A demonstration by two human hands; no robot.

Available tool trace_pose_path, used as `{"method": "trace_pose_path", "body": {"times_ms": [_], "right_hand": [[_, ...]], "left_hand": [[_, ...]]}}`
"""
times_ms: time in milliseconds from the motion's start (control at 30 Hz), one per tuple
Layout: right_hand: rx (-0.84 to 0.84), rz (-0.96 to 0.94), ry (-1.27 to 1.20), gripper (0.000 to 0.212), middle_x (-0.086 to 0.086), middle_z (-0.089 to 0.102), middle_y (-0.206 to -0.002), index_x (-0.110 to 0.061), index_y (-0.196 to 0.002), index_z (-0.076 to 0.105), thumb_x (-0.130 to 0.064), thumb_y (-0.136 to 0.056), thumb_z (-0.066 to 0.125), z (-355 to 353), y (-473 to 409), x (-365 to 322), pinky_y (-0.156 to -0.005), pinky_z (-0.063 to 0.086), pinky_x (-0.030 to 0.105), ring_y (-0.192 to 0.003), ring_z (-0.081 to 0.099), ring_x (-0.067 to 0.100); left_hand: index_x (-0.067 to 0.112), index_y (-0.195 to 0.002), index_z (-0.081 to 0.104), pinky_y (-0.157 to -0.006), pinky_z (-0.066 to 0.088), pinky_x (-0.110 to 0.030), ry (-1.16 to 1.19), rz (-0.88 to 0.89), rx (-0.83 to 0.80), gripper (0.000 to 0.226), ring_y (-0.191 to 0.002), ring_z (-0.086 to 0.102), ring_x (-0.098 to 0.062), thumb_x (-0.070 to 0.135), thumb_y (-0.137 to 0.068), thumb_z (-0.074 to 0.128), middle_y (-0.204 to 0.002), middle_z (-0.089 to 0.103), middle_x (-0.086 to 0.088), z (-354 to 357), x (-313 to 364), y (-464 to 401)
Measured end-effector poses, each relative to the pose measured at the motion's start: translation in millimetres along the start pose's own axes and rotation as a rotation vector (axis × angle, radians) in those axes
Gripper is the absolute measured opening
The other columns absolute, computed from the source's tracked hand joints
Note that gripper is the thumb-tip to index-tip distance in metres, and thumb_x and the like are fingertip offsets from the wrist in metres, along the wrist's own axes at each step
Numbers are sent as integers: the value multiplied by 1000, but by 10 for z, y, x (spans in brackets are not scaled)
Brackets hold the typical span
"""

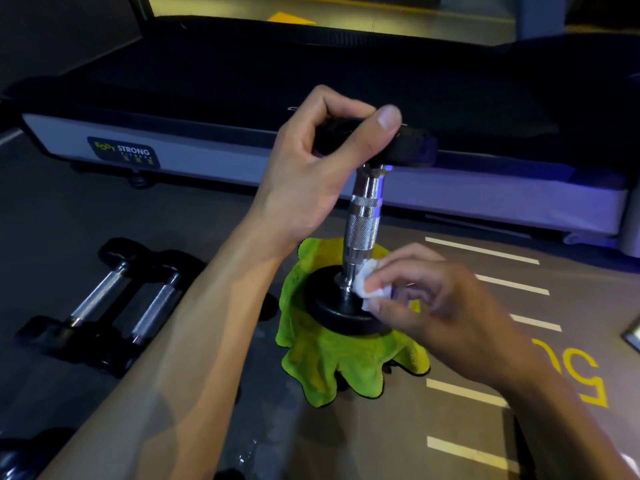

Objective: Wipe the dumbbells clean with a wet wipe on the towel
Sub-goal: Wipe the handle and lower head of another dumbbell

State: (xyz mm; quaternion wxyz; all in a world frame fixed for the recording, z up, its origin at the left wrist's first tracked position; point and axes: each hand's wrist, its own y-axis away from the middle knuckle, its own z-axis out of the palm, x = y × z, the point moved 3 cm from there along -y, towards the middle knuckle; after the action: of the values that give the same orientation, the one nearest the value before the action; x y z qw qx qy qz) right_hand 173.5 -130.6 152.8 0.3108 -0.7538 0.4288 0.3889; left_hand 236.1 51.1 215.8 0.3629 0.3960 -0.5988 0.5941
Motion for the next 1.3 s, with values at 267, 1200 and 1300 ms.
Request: {"method": "trace_pose_path", "body": {"times_ms": [267,1200,1300], "right_hand": [[-12,-26,75,24,-9,60,-92,-34,-100,84,-12,-91,78,47,-204,125,-69,42,11,-88,63,13],[673,-397,349,16,2,69,-105,-5,-110,79,-2,-97,71,121,-307,-189,-87,49,15,-95,63,5],[745,-427,364,15,5,69,-101,-5,-109,79,-6,-99,68,11,-481,-271,-76,54,24,-87,64,10]], "left_hand": [[20,-92,64,-81,45,-14,24,-18,16,10,-81,59,6,24,-99,71,-85,65,18,24,-26,-42],[24,-89,64,-78,46,-17,79,-114,21,13,-84,58,-2,30,-98,70,-89,64,12,68,-25,-55],[22,-89,63,-78,47,-17,65,-102,20,13,-84,58,-1,26,-100,70,-87,64,12,82,-17,-70]]}}
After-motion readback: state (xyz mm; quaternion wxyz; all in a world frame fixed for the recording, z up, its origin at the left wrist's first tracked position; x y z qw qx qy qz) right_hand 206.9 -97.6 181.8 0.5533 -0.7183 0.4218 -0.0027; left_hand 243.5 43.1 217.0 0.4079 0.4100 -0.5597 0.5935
